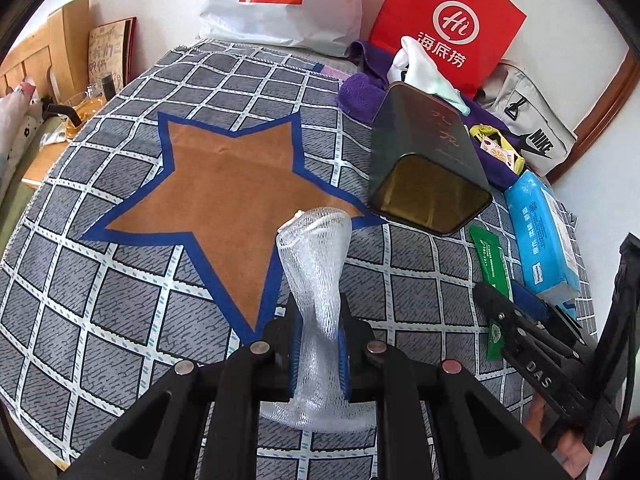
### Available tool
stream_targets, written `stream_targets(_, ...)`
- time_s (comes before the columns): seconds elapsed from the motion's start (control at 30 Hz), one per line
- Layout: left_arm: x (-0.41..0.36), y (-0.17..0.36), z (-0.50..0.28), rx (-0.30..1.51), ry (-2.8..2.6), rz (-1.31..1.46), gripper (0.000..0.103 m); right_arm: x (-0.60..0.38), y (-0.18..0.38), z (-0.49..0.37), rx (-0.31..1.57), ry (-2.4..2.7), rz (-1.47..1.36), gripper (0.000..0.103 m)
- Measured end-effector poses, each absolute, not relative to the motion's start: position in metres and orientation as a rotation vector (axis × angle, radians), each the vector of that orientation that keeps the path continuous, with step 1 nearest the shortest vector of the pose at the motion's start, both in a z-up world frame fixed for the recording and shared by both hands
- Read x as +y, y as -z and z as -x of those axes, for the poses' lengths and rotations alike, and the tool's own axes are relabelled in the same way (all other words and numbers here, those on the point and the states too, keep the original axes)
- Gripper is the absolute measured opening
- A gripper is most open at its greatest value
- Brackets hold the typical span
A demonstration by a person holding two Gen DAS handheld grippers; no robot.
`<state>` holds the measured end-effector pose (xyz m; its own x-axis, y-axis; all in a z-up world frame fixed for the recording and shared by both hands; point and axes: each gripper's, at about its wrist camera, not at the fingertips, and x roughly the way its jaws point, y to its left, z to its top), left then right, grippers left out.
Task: Organize soft objects
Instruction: 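Grasp the green snack packet with the right tool, then carry the mesh bag and green packet in both tools toward the purple towel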
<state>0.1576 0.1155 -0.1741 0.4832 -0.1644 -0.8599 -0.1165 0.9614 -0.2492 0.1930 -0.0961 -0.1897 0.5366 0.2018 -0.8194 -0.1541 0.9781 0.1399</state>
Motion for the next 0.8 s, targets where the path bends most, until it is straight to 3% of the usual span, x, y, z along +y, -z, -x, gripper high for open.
stream_targets(0.1, 0.113, 0.175, -0.156, 1.075, 0.032, 0.293, 0.015, -0.090, 0.191, -0.197, 0.966, -0.189, 0.006, 0.052)
stream_targets(0.23, 0.108, 0.174, -0.152, 1.074, 0.054, 0.305, 0.015, -0.091, 0.190, -0.189, 0.951, -0.230, 0.050, 0.033)
stream_targets(0.8, 0.064, 0.168, -0.147, 1.117, 0.100, 0.309, 0.015, -0.175, 0.186, -0.108, 0.977, -0.286, -0.015, 0.030)
